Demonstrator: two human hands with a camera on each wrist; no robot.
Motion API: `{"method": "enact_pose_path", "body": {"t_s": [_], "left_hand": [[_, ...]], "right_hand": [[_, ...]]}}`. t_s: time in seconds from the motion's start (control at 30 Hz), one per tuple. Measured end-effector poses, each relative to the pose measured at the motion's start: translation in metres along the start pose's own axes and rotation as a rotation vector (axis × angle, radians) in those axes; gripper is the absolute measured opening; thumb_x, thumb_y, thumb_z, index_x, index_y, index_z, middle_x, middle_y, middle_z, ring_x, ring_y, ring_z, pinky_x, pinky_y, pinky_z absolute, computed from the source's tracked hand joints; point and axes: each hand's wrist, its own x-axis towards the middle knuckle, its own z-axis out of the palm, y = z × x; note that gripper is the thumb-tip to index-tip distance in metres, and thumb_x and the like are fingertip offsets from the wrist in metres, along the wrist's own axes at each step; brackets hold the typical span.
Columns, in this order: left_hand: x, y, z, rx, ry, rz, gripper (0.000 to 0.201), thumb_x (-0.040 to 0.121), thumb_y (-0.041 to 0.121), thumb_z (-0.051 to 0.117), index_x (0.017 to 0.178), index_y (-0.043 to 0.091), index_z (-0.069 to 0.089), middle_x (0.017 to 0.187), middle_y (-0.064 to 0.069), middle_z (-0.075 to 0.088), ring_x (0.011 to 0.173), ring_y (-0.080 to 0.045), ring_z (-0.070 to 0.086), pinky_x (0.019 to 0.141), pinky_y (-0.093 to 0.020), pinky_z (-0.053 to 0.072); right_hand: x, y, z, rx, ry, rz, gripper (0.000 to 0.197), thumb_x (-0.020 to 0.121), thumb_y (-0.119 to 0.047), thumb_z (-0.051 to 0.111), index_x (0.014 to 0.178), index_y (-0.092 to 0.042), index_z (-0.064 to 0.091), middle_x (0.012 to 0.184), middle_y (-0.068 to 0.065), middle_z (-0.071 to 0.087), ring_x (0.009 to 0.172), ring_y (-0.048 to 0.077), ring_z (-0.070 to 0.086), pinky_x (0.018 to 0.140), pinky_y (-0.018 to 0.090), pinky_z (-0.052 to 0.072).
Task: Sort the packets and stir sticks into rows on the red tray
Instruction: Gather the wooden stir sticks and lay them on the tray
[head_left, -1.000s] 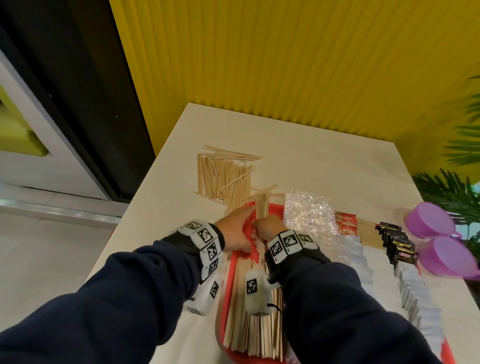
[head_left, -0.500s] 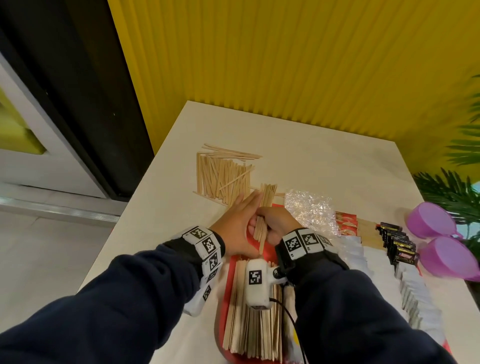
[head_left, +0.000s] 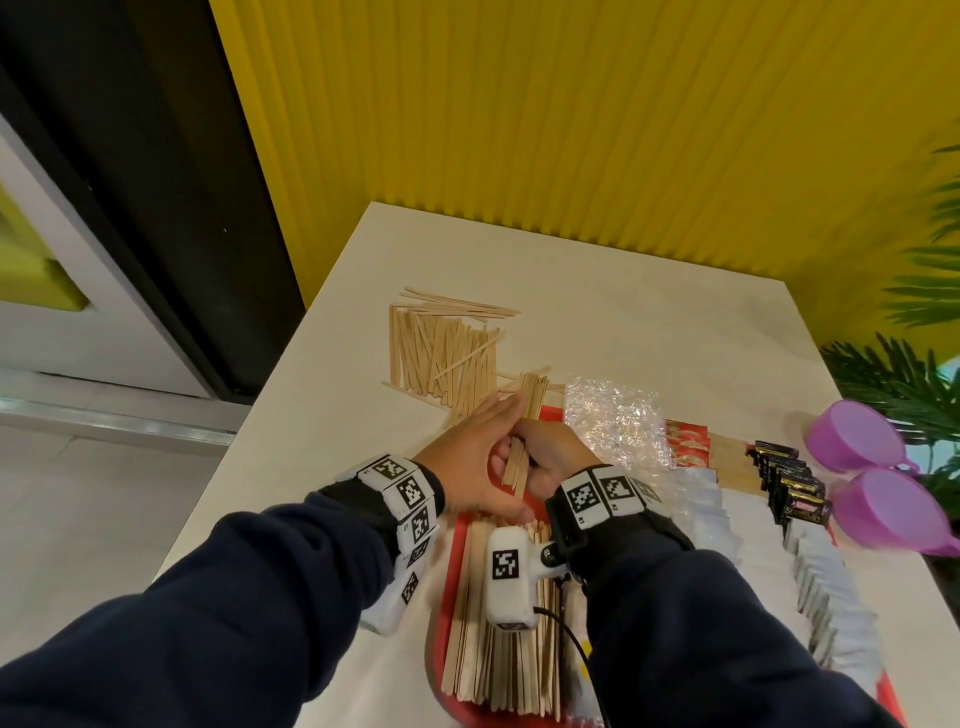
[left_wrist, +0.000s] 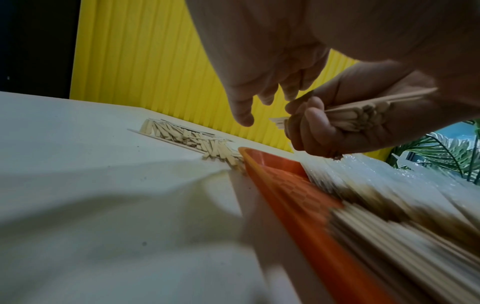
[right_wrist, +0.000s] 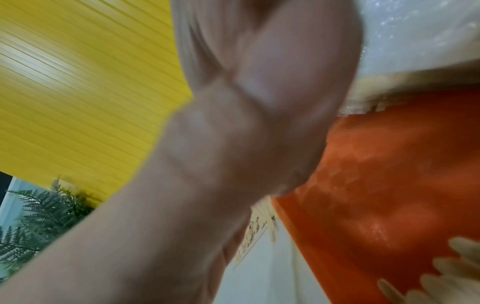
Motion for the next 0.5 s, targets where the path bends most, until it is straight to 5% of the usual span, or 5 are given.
{"method": "enact_pose_path", "body": {"t_s": [0.1, 0.23, 0.4, 0.5], "left_hand": [[0.0, 0.0, -0.001, -0.025, 0.024, 0.0, 0.118, 0.065, 0.033, 0.083, 0.149, 0.024, 0.001, 0.157, 0.01, 0.002, 0.135, 0.005, -0.009, 0.106, -0.015, -0.001], [-0.001, -0.005, -0.001, 0.038, 0.009, -0.011, 0.116, 0.066, 0.034, 0.082, 0.15, 0.021, 0.002, 0.156, 0.011, 0.001, 0.132, 0.006, -0.01, 0.104, -0.015, -0.004], [-0.001, -0.016, 0.001, 0.086, -0.012, -0.097, 0.105, 0.073, 0.032, 0.077, 0.15, 0.018, 0.006, 0.157, 0.006, -0.002, 0.144, -0.015, -0.007, 0.114, -0.027, 0.002], [0.0, -0.019, 0.002, 0.105, -0.034, -0.123, 0.093, 0.079, 0.027, 0.071, 0.15, 0.018, 0.011, 0.158, 0.005, 0.0, 0.145, -0.015, -0.005, 0.115, -0.028, 0.004]], "right_hand": [[-0.001, 0.0, 0.002, -0.059, -0.018, -0.009, 0.025, 0.098, -0.018, 0.045, 0.082, -0.006, 0.06, 0.063, 0.009, 0.055, 0.056, 0.016, 0.055, 0.052, 0.027, 0.05], [-0.003, 0.004, 0.003, -0.181, 0.026, -0.08, 0.023, 0.097, -0.011, 0.044, 0.077, -0.007, 0.055, 0.059, 0.007, 0.048, 0.051, 0.014, 0.048, 0.045, 0.024, 0.045], [0.006, 0.012, 0.0, -0.425, 0.043, -0.151, 0.022, 0.094, -0.005, 0.046, 0.074, -0.013, 0.051, 0.067, 0.003, 0.049, 0.058, 0.014, 0.048, 0.058, 0.027, 0.043], [0.008, 0.014, -0.001, -0.447, 0.051, -0.15, 0.017, 0.094, -0.004, 0.044, 0.102, -0.014, 0.055, 0.078, -0.003, 0.046, 0.067, 0.009, 0.047, 0.064, 0.023, 0.046]]}}
